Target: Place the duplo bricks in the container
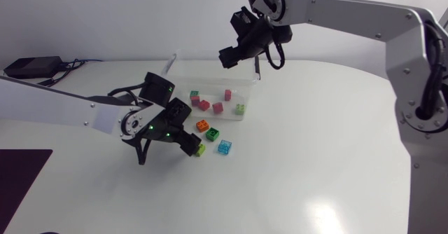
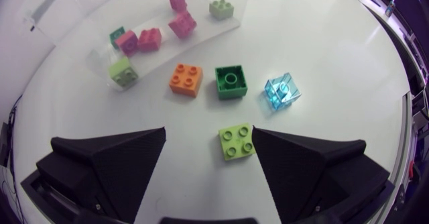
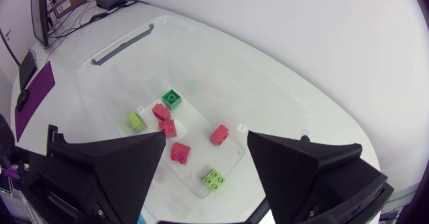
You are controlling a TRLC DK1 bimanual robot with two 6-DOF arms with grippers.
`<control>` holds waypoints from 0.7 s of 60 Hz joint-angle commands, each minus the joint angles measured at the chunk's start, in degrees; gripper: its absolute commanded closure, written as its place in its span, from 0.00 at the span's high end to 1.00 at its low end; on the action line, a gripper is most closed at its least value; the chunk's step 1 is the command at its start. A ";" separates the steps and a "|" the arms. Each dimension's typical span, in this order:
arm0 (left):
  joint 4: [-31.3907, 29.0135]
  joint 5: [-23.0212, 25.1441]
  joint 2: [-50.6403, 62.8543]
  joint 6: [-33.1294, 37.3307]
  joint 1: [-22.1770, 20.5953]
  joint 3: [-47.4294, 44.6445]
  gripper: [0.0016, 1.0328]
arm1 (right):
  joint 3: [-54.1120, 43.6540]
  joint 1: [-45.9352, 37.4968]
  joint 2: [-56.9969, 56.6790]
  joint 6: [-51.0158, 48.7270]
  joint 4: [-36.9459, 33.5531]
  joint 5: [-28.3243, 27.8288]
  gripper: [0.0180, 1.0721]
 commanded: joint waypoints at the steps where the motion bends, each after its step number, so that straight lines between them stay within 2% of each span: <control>1: 0.11 0.50 3.11 0.83 -0.92 0.53 0.86 | -6.18 -0.41 -6.81 1.14 1.08 0.44 0.93; 22: -0.60 0.59 9.44 -2.51 -3.64 4.40 0.84 | -36.68 2.22 -29.31 0.97 6.62 0.17 0.93; 27: -1.48 0.59 10.50 -3.30 -3.82 5.27 0.64 | -43.36 3.10 -32.21 0.97 7.94 0.17 0.93; 30: -1.65 0.59 10.50 -3.65 -3.64 5.27 0.48 | -46.96 3.98 -33.26 0.79 9.17 0.26 0.93; 33: -1.74 0.59 10.41 -4.26 -3.47 5.27 0.27 | -50.74 4.95 -33.70 0.53 10.66 0.44 0.93; 42: -3.32 1.20 5.13 -4.35 -1.62 4.13 0.22 | -56.80 6.53 -32.56 -1.67 14.00 0.61 0.93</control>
